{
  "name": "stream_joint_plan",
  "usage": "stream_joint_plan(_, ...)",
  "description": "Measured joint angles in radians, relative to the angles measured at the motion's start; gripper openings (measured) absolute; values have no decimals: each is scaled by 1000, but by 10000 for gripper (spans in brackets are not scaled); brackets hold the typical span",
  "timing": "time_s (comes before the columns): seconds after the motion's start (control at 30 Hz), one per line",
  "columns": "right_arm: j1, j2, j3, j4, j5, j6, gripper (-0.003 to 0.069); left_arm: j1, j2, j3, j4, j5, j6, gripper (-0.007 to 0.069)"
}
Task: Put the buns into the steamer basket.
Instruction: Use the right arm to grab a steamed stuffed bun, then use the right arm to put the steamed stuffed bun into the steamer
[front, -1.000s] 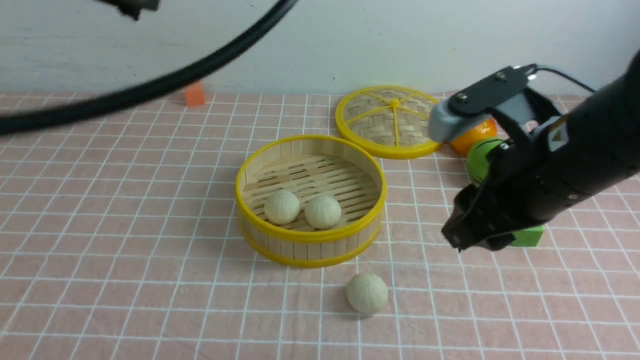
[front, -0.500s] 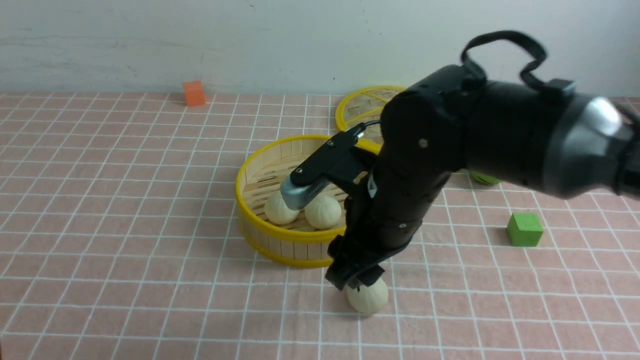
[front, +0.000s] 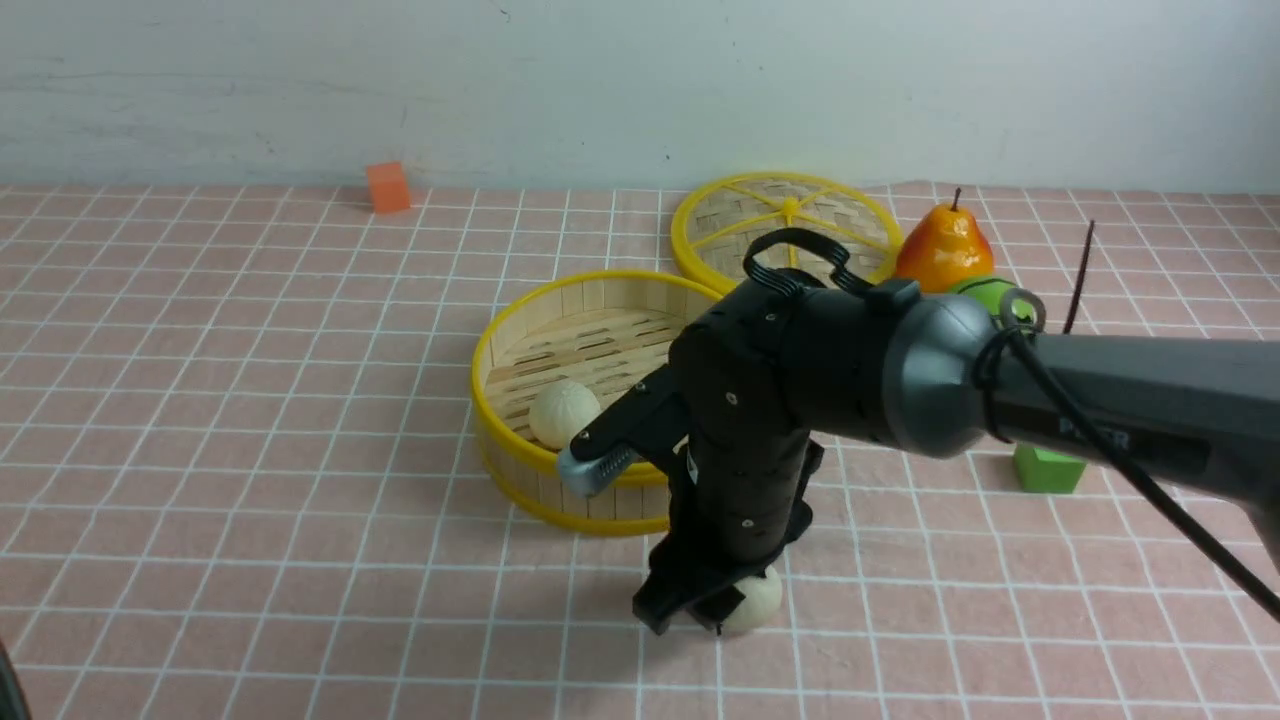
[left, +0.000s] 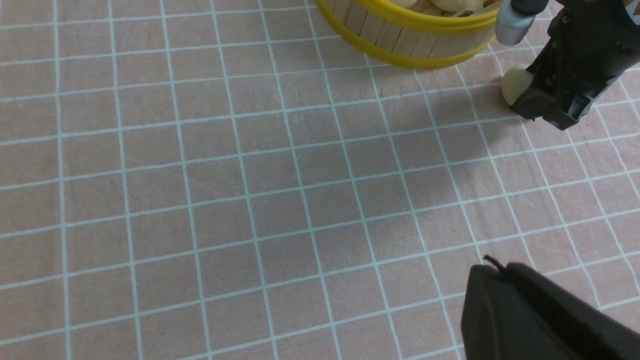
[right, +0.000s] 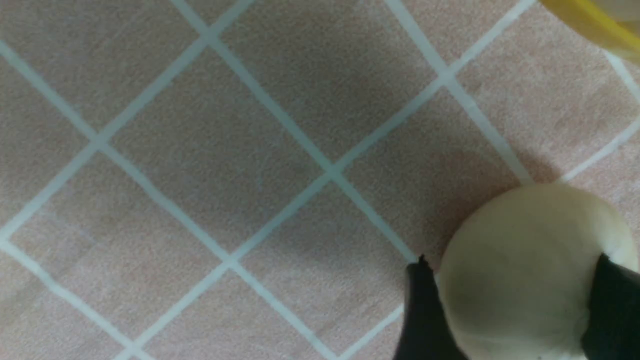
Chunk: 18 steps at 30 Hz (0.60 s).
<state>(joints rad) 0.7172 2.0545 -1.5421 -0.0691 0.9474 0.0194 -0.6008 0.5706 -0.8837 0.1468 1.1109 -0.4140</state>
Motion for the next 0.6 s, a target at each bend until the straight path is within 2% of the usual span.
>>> stream_joint_plan(0.1,0,0,-3,-23,-5,20,262,0,0,0,3,0,0,-13)
stream_joint_plan(0.13,0,-1,-3,-38,-5,23,192,0,0,0,5,0,0,-13)
stream_joint_plan(0.2,0,-8,-3,-66,-5,24,97,0,0,0,6,0,0,-13)
stream_joint_plan(0.3,0,-33,-15,-125,11,26,19,0,0,0,9,0,0,-13)
stream_joint_plan(0.53,-5,-56,-156,-256,32,27,20,0,0,0,14,-5,0,-13)
stream_joint_plan(0.6,-20,-54,-226,-275,-30,27,20,0,0,0,15,-6,0,-13)
